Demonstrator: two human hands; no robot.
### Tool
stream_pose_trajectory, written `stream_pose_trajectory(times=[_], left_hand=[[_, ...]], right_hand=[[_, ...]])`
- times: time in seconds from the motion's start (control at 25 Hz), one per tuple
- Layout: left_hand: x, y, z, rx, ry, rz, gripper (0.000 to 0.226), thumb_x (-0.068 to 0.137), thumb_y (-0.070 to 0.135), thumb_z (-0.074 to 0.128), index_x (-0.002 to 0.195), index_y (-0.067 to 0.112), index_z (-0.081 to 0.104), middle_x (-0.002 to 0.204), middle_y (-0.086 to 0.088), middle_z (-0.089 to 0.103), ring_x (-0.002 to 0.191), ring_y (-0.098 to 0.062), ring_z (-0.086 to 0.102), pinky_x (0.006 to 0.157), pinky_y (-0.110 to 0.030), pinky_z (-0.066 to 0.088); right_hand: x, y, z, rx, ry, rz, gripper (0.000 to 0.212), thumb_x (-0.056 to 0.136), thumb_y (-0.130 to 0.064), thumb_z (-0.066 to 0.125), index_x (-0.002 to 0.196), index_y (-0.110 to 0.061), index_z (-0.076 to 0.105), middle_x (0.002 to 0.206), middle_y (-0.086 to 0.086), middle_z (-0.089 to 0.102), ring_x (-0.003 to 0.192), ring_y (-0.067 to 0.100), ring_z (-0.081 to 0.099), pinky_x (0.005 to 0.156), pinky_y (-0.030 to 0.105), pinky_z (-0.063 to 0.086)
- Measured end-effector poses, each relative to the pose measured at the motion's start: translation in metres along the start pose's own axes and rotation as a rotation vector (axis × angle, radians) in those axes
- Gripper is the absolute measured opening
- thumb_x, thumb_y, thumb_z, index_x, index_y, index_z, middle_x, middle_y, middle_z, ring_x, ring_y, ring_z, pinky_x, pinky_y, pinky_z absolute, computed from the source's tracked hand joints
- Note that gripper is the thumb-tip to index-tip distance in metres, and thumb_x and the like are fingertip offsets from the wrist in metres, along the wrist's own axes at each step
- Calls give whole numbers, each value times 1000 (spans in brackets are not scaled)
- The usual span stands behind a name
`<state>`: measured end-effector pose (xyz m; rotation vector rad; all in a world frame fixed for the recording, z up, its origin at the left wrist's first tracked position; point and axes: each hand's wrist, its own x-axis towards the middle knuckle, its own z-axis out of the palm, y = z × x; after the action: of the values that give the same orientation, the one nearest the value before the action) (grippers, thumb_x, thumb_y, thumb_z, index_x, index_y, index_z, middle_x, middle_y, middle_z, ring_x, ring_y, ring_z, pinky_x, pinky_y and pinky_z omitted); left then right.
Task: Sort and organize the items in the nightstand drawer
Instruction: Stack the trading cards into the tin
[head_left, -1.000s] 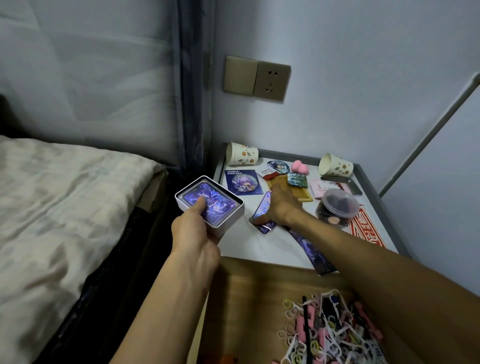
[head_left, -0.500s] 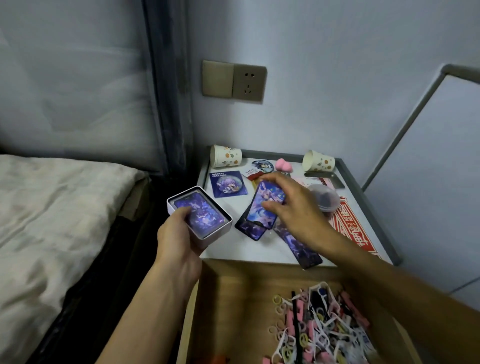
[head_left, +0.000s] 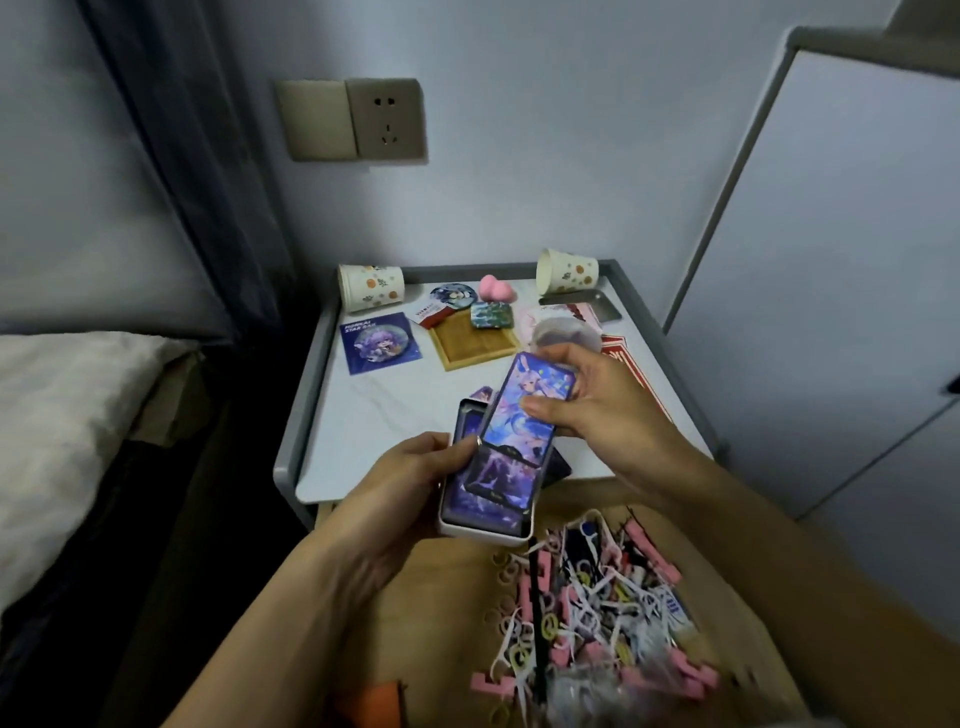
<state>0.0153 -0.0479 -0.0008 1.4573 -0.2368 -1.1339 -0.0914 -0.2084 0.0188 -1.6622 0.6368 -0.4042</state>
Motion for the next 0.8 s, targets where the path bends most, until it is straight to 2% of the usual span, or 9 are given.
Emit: stream_pose_trajectory(times=[0.08, 0.16, 0.32, 0.44, 0.56, 0.72, 0.8], left_hand=[[4, -3, 9, -14, -23, -10, 25, 94, 22, 58, 110, 3, 62, 94, -14, 75, 75, -23, 71, 69, -34, 54], [5, -3, 13, -22, -25, -11, 22, 94, 22, 58, 107, 4, 63, 92, -12, 75, 73, -21, 71, 67, -32, 53], [6, -3, 17, -30, -15, -8, 20, 93, 21, 59, 106, 7, 63, 92, -11, 75, 73, -19, 70, 68, -32, 52], [6, -5, 21, -18, 5, -12, 18, 93, 22, 59, 103, 7, 62, 90, -11, 75, 69, -19, 70, 64, -29, 52], [7, -6, 22, -16, 19, -14, 20, 93, 23, 60, 104, 6, 62, 92, -13, 75, 70, -20, 70, 65, -30, 52], [6, -6, 21, -15, 30, -10, 20, 92, 25, 62, 102, 7, 63, 91, -12, 75, 70, -20, 69, 66, -30, 53], [7, -7, 18, -32, 70, 3, 20, 92, 24, 63, 103, 7, 63, 93, -13, 75, 73, -22, 69, 71, -33, 54]], right_hand=[[4, 5, -7, 20, -6, 20, 41, 88, -7, 69, 126, -16, 55, 107, 0, 71, 94, 12, 71, 76, 34, 61], [6, 5, -16, 78, 18, 33, 37, 89, -4, 67, 123, -16, 56, 106, 1, 70, 97, 13, 70, 74, 31, 61], [6, 3, -30, 260, 84, 54, 30, 90, -1, 64, 102, -28, 59, 106, 2, 67, 99, 16, 69, 76, 31, 61], [6, 7, -28, 197, 36, 77, 27, 90, -3, 64, 110, -21, 58, 108, 3, 67, 100, 16, 69, 75, 30, 60], [7, 10, -23, 132, 0, 89, 34, 91, -4, 64, 122, -13, 55, 108, 4, 69, 101, 16, 68, 75, 31, 60], [7, 7, -26, 222, 71, 119, 28, 94, -6, 61, 115, -22, 58, 107, 2, 68, 97, 16, 70, 77, 33, 60], [6, 6, -31, 241, 110, 175, 30, 95, -8, 59, 121, -24, 57, 109, 4, 66, 95, 18, 70, 74, 34, 60]])
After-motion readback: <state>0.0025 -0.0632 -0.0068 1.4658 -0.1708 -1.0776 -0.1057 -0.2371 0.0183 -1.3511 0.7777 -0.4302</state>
